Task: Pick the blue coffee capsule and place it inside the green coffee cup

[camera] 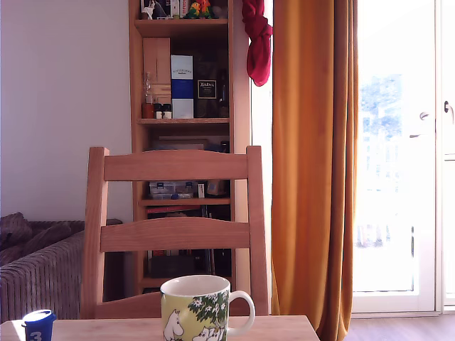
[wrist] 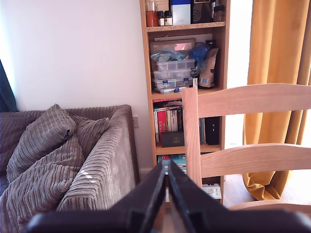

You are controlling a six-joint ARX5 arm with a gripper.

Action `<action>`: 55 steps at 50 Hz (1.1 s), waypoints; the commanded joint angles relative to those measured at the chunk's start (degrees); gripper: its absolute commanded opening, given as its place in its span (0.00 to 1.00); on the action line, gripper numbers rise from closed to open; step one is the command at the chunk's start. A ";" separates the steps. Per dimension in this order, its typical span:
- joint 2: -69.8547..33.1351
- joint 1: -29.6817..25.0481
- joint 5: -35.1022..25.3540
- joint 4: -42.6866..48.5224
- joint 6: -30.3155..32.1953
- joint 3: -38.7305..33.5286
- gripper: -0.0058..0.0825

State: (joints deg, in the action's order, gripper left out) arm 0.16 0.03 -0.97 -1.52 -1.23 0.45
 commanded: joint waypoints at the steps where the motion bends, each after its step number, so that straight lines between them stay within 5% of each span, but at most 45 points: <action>1: 0.28 -0.04 -0.04 -0.48 -0.28 -0.31 0.05; 9: 0.28 -0.04 -0.24 -3.15 -0.81 -0.31 0.05; 21: 0.26 -0.04 -2.32 -16.26 -10.12 -0.13 0.05; 31: -1.90 -0.04 -8.41 -13.66 -15.21 3.78 0.05; 55: -33.33 -0.04 -13.75 -10.49 -15.30 10.08 0.09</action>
State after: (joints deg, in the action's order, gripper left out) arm -30.28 0.03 -14.55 -11.51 -16.32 10.63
